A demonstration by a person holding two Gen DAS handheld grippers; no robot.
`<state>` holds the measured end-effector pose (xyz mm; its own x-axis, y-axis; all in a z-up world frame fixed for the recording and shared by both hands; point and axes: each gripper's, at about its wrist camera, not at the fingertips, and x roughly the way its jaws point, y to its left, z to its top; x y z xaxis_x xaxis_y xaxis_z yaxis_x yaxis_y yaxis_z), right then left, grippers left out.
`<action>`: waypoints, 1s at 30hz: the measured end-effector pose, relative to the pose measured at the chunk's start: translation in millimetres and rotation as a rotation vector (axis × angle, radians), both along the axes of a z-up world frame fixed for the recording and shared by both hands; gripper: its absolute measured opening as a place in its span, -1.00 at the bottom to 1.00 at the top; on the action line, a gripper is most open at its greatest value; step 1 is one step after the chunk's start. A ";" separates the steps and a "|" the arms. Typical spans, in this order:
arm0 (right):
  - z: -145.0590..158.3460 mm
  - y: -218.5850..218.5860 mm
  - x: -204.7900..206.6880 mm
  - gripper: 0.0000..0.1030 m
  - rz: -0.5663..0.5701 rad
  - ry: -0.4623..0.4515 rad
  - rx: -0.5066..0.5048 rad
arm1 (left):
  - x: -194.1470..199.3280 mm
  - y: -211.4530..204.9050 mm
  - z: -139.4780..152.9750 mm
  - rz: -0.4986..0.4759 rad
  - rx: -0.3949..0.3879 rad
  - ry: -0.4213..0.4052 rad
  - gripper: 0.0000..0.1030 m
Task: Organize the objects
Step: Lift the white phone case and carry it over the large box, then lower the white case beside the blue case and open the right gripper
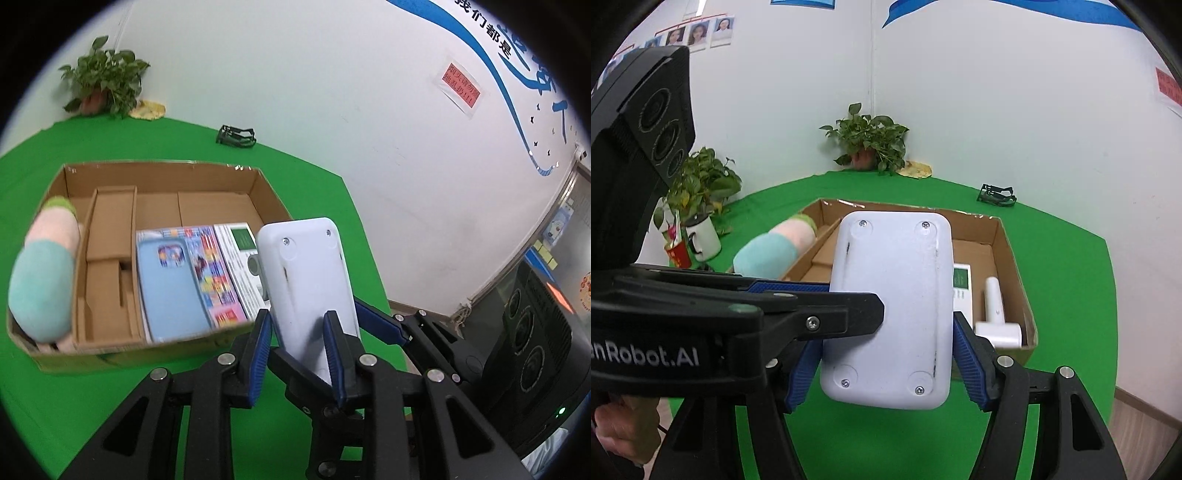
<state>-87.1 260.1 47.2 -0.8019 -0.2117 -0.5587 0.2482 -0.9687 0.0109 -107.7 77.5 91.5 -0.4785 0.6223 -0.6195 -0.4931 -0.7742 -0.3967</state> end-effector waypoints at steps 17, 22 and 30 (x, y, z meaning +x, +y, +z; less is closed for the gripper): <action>-21.2 21.1 -161.3 0.25 -0.019 -0.290 -0.108 | -130.0 10.8 -37.0 -0.022 -0.051 -0.315 -0.52; -46.6 29.2 -186.3 0.25 -0.032 -0.368 -0.111 | -143.8 16.3 -62.1 -0.020 -0.072 -0.379 -0.52; -97.5 24.2 -198.7 0.30 -0.053 -0.513 -0.089 | -154.8 12.2 -109.6 0.035 -0.097 -0.530 -0.52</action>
